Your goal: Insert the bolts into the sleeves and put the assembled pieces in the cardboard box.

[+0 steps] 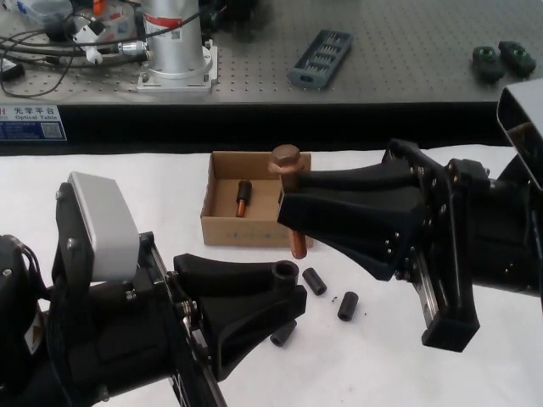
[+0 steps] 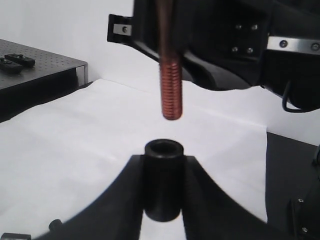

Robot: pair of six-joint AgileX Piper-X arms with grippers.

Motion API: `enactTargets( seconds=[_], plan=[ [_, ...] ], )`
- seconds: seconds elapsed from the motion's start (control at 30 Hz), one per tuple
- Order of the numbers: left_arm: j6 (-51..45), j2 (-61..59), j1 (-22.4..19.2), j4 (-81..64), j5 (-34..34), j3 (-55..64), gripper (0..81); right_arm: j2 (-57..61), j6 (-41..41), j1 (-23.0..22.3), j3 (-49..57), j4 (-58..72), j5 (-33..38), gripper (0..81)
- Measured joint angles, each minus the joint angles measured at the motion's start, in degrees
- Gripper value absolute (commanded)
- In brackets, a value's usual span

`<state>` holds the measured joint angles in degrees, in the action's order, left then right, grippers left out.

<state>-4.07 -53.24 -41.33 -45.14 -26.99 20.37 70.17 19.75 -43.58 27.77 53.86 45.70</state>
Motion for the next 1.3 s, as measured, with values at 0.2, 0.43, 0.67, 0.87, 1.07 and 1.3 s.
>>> enactTargets(
  seconds=[0.2, 0.43, 0.67, 0.87, 1.07, 1.3],
  plan=[
    [0.0, 0.0, 0.0, 0.0, 0.0, 0.0, 5.8, 1.58, 0.0, -1.73, 1.21, 0.0, -0.09, 3.7],
    [0.0, 0.16, 0.0, 0.0, 0.13, 0.0, 5.8, 1.69, 0.0, -1.82, 1.21, 0.0, -0.09, 3.7],
    [0.0, 0.16, 0.0, 0.0, 0.13, 0.0, 5.8, 1.69, 0.0, -1.82, 0.68, -0.86, -0.09, 3.7],
    [0.0, 0.16, 0.0, 0.0, 0.13, -0.15, 5.8, 1.69, 0.0, -1.82, -0.07, -0.78, -0.09, 3.7],
    [0.0, 0.16, 0.0, -1.24, 0.13, -0.15, 5.8, 1.69, 0.0, -1.82, -0.16, -0.88, -0.47, 3.7],
    [0.0, 0.16, 0.0, -2.84, 0.13, -0.15, 5.8, 1.69, 0.0, -1.82, -0.33, -0.59, -0.92, 3.4]
  ],
)
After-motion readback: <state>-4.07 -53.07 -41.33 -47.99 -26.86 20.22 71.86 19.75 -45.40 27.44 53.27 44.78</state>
